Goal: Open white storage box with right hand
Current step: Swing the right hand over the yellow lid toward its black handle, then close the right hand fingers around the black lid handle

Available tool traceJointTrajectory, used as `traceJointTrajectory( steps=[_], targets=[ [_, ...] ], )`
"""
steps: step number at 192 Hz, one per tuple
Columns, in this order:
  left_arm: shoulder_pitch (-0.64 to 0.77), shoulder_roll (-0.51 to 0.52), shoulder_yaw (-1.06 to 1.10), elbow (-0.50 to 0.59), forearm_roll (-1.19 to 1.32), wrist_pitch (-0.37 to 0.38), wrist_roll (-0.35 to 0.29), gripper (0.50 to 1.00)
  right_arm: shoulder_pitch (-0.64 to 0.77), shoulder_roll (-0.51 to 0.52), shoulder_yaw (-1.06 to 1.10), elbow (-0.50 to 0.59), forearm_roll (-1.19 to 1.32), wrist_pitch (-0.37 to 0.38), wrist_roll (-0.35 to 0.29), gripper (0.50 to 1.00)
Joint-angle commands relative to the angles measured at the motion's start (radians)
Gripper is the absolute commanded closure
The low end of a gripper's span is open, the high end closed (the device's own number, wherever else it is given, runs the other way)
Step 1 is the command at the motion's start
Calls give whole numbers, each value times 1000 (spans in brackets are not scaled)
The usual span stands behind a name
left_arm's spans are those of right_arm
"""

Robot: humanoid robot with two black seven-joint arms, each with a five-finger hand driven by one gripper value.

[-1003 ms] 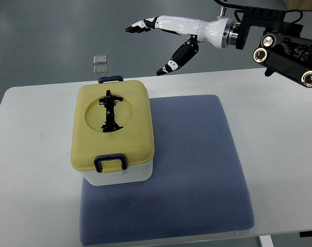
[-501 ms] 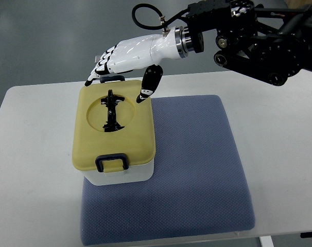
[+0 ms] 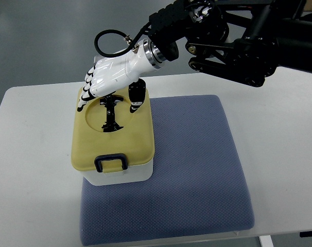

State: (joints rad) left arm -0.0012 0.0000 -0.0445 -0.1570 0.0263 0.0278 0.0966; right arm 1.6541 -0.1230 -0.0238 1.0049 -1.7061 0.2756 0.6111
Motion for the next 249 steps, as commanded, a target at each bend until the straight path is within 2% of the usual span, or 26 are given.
traceJointTrajectory(
  steps=[1, 94, 116, 155, 249],
  targets=[
    [0, 0, 0, -1, 1, 0, 0, 500, -5, 22, -4, -14, -12, -3, 0, 566],
    [0, 0, 0, 1, 0, 0, 0, 500, -40, 83, -5, -135, -33, -15, -11, 566],
    [0, 0, 0, -1, 0, 0, 0, 500, -60, 92, -5, -155, -33, -18, -42, 566],
    [0, 0, 0, 1, 0, 0, 0, 500, -69, 85, -5, -157, -30, -61, -50, 570],
    [0, 0, 0, 1, 0, 0, 0, 500, -65, 86, 1, -143, -21, -61, -39, 574]
  ],
)
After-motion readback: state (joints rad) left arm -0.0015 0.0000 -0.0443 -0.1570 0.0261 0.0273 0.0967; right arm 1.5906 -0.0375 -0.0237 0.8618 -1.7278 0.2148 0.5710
